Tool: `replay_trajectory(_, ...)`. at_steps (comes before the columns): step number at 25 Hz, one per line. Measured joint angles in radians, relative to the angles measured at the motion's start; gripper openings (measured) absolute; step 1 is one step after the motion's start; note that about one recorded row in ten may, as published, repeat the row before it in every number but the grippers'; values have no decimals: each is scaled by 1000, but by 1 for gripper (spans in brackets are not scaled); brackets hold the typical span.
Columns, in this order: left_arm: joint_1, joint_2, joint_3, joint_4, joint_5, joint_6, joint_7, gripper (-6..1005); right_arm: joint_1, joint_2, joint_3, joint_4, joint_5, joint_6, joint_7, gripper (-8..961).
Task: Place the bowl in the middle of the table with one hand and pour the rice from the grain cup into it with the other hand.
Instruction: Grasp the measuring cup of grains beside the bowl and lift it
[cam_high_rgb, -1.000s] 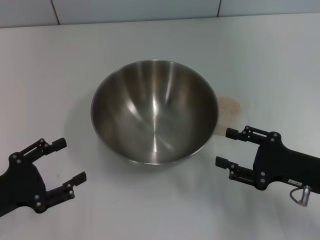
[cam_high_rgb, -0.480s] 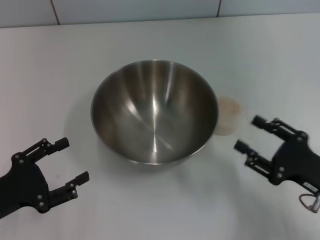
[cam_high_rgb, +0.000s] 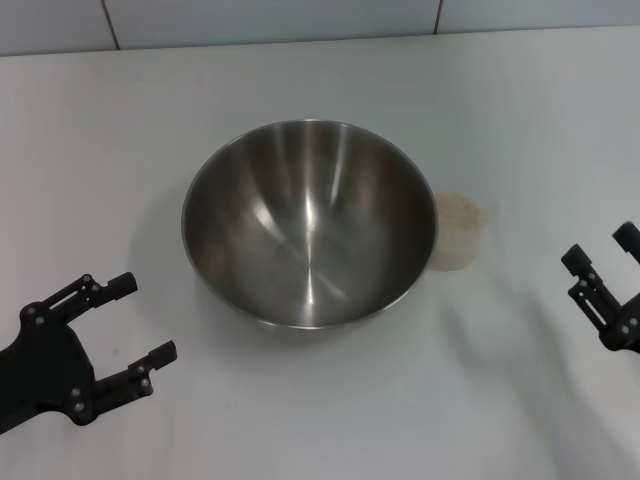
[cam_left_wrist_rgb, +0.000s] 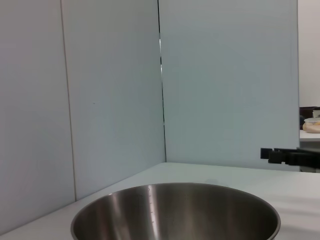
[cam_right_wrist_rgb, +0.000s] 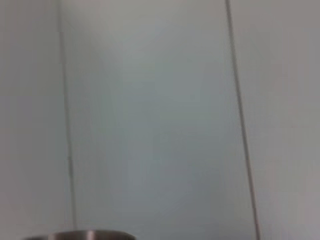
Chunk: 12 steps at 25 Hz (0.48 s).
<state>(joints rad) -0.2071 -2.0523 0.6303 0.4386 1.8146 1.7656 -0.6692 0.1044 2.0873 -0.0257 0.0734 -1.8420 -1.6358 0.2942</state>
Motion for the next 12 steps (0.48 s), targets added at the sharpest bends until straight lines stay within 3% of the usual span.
replay_trajectory(12,4,3,0,0,-2,3,-1,805,-1,0,25,29,1,114,-64,667)
